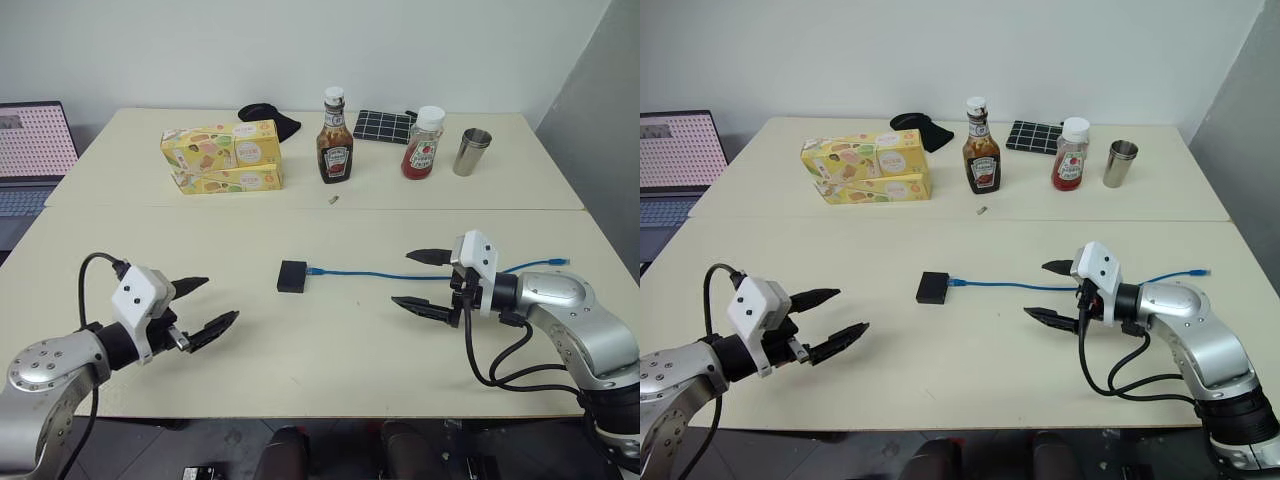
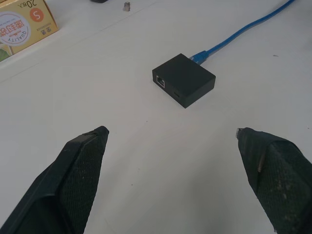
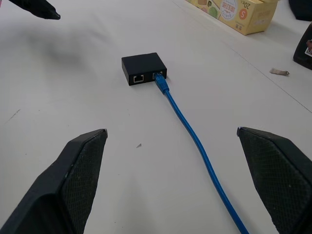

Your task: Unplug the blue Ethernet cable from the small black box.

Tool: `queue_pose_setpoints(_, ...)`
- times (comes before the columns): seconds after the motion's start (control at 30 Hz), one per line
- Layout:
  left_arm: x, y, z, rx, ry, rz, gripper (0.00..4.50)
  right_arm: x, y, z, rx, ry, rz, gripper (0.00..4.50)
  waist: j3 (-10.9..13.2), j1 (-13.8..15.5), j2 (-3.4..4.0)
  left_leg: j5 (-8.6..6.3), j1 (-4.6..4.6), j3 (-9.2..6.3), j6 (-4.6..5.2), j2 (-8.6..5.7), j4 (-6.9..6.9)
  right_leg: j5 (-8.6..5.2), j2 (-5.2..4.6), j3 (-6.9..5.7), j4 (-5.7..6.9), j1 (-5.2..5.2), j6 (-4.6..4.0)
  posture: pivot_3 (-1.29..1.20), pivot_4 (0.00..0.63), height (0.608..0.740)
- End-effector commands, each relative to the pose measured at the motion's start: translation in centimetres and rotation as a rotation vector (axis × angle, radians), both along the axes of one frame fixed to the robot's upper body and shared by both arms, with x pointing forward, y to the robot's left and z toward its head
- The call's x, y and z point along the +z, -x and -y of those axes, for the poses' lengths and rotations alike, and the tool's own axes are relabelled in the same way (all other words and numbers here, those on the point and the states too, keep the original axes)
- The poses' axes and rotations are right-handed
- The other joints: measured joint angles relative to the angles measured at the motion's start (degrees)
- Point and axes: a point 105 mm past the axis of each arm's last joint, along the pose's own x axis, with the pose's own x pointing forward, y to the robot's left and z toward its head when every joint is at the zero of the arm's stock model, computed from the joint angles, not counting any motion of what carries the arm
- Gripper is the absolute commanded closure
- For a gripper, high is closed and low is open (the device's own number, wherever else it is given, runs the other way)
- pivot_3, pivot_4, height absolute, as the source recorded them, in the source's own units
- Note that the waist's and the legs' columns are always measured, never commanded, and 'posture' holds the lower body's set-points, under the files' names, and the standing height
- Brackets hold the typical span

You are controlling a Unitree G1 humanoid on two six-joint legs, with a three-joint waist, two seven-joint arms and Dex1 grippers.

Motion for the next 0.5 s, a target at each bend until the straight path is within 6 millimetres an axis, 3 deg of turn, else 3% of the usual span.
queue_pose_setpoints(0.03, 1.03, -0.08, 0.04, -0.004, -0.030, 0.053, 0.03, 1.51, -0.25, 0.11, -0.001, -0.006, 0.067, 0.00, 0.0, 0.0, 0.00, 0.00, 0.00, 0.00, 0.00, 0.00, 0.00, 0.00, 0.00, 0.00, 0.00, 0.00, 0.00, 0.00, 0.150, 0.740)
queue_pose_setpoints(0.5, 0.88, -0.43, 0.74, -0.010, -0.051, 0.058, 0.03, 1.25, -0.32, 0.54, -0.027, 0.031, 0.058, 0.00, 0.0, 0.0, 0.00, 0.00, -0.01, -0.01, 0.00, 0.00, 0.00, 0.00, 0.00, 0.00, 0.00, 0.00, 0.00, 0.00, 0.150, 0.740)
